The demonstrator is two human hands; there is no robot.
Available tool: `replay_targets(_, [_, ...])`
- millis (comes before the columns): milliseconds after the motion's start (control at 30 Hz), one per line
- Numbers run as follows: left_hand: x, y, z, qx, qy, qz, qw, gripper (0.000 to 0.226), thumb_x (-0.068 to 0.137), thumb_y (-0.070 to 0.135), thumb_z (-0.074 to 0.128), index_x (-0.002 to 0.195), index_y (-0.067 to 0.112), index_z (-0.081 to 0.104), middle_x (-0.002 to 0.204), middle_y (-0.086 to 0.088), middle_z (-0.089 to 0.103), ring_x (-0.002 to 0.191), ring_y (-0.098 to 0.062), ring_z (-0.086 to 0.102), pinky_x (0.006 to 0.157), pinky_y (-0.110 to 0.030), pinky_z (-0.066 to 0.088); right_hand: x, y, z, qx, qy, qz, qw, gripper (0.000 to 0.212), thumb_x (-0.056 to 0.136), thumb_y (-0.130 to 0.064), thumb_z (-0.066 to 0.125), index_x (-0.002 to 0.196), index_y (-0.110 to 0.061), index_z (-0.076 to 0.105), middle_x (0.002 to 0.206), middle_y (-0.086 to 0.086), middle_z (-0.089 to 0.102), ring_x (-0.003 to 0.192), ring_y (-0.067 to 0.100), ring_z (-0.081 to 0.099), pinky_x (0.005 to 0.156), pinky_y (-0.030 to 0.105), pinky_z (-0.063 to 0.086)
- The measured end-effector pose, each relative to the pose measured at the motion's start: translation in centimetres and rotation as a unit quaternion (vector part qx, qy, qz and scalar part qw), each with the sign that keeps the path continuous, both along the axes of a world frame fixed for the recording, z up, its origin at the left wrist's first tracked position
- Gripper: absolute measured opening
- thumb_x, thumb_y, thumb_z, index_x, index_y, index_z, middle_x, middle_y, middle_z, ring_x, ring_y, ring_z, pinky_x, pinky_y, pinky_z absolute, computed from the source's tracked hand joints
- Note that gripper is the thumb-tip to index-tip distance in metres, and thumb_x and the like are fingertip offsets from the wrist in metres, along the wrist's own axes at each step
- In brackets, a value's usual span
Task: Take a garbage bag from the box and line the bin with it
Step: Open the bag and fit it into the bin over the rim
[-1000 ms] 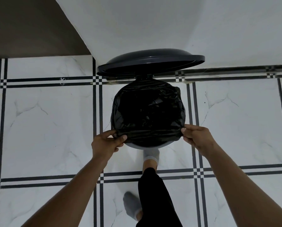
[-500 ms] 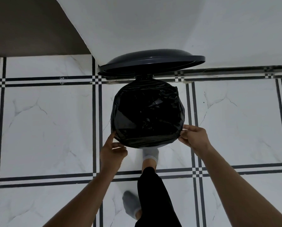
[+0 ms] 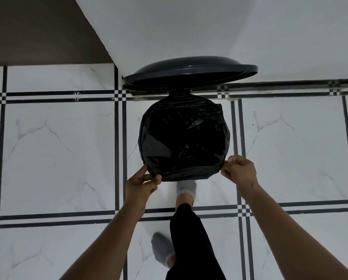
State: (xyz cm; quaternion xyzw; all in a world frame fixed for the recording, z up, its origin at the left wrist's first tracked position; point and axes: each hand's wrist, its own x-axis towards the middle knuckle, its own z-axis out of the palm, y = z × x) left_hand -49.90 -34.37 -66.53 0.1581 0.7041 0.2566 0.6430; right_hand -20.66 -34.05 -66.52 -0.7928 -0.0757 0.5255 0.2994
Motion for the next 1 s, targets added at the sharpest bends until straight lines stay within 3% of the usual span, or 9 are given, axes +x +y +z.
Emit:
replay_targets(100, [-0.1,-0.3,0.0,0.008,0.011,-0.003,1.0,0.071,0.078,-0.003,0.084,0.141,0.021,0.063,0.098,-0.012,0.079,0.097,-0.022,0.074,0.092,-0.038,0.06,-0.1,0.1,0.1,-0.006,0.053,-0.04,0.998,0.014,0.083,0.009,0.057,0.089,0.006,0.07,0.082,0.015,0.072,0.079,0.023,0.069,0.081,0.031,0.063])
replay_targets(200, [0.2,-0.5,0.2,0.03,0.055,-0.031,0.998,0.074,0.075,0.002,0.088,0.14,0.026,0.063,0.09,-0.01,0.08,0.084,-0.017,0.071,0.082,-0.031,0.06,0.1,-0.3,0.2,-0.001,0.102,-0.057,0.993,0.023,0.078,0.003,0.062,0.097,0.016,0.068,0.088,0.019,0.067,0.085,0.027,0.066,0.085,0.032,0.062])
replay_targets(300, [1.1,-0.6,0.1,0.048,0.124,-0.086,0.987,0.068,0.076,0.015,0.09,0.137,0.034,0.065,0.082,0.003,0.079,0.08,-0.008,0.074,0.082,-0.035,0.063,0.1,-1.1,0.4,0.016,0.124,-0.041,0.991,0.017,0.085,0.009,0.066,0.101,0.006,0.07,0.092,0.012,0.076,0.091,0.023,0.073,0.09,0.032,0.06])
replay_targets(400, [2.1,-0.4,0.2,0.057,0.167,-0.098,0.979,0.061,0.074,0.022,0.09,0.129,0.037,0.069,0.081,0.011,0.079,0.078,-0.012,0.075,0.082,-0.044,0.063,-0.3,-1.4,0.2,0.011,0.111,-0.06,0.992,0.021,0.089,0.014,0.061,0.091,-0.007,0.067,0.077,0.003,0.071,0.08,0.017,0.07,0.087,0.033,0.06])
replay_targets(567, [2.1,0.7,0.1,0.049,0.144,-0.024,0.988,0.05,0.073,0.004,0.089,0.11,0.034,0.074,0.084,0.005,0.079,0.067,-0.014,0.067,0.063,-0.022,0.059,-0.7,-0.7,0.1,-0.012,0.074,-0.048,0.996,0.027,0.086,0.012,0.056,0.081,-0.013,0.064,0.078,0.004,0.066,0.078,0.017,0.065,0.087,0.034,0.06])
replay_targets(733, [0.8,1.9,-0.5,-0.007,0.148,-0.003,0.989,0.044,0.075,-0.003,0.084,0.114,0.017,0.079,0.08,0.003,0.077,0.065,-0.015,0.062,0.082,-0.036,0.061,-0.8,-0.1,0.0,-0.03,0.093,-0.084,0.992,0.026,0.082,0.017,0.056,0.083,-0.008,0.065,0.086,0.013,0.07,0.083,0.023,0.069,0.081,0.033,0.061])
replay_targets(800, [0.6,2.4,-0.6,-0.016,0.162,0.002,0.987,0.036,0.077,-0.003,0.082,0.108,0.016,0.081,0.069,0.008,0.075,0.062,-0.014,0.061,0.076,-0.028,0.061,-1.0,0.2,-0.2,-0.046,0.112,-0.093,0.988,0.024,0.083,0.015,0.057,0.092,-0.003,0.069,0.09,0.015,0.072,0.085,0.025,0.069,0.08,0.032,0.061])
replay_targets(900, [0.8,3.0,-0.5,-0.016,0.19,0.001,0.982,0.028,0.08,0.0,0.082,0.102,0.017,0.08,0.072,0.005,0.074,0.064,-0.015,0.062,0.058,-0.013,0.051,-1.5,0.7,0.0,-0.062,0.134,-0.109,0.983,0.029,0.087,0.016,0.051,0.099,-0.003,0.071,0.09,0.013,0.073,0.083,0.024,0.07,0.075,0.031,0.061])
replay_targets(1000, [1.1,3.0,-0.6,-0.038,0.16,0.052,0.985,0.032,0.082,-0.009,0.074,0.107,0.009,0.08,0.074,0.003,0.075,0.067,-0.016,0.064,0.072,-0.025,0.059,-1.8,0.6,0.6,-0.048,0.183,-0.153,0.97,0.033,0.088,0.017,0.049,0.103,-0.001,0.072,0.093,0.013,0.076,0.084,0.024,0.074,0.074,0.03,0.063])
